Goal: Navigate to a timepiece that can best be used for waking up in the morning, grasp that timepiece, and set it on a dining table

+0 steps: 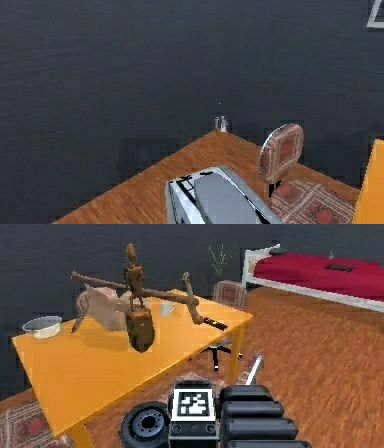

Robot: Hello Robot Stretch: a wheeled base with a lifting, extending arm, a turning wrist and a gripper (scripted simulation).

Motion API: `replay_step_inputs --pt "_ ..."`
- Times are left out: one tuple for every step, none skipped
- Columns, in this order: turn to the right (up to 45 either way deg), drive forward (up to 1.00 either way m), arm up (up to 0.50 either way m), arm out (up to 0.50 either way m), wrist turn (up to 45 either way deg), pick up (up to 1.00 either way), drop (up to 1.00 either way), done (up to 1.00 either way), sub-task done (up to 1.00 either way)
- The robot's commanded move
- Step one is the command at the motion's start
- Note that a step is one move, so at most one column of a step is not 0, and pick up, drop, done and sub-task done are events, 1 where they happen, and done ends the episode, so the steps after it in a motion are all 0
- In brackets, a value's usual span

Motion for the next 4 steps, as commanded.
replay_step_inputs --pt "42.0 0.00 0.00 0.00 0.0 0.00 0.00 0.00 0.00" --pt "0.0 0.30 0.00 0.00 0.0 0.00 0.00 0.00 0.00" --pt "-39.0 0.00 0.00 0.00 0.0 0.00 0.00 0.00 0.00" --pt "36.0 0.00 0.00 0.00 0.0 0.00 0.00 0.00 0.00"
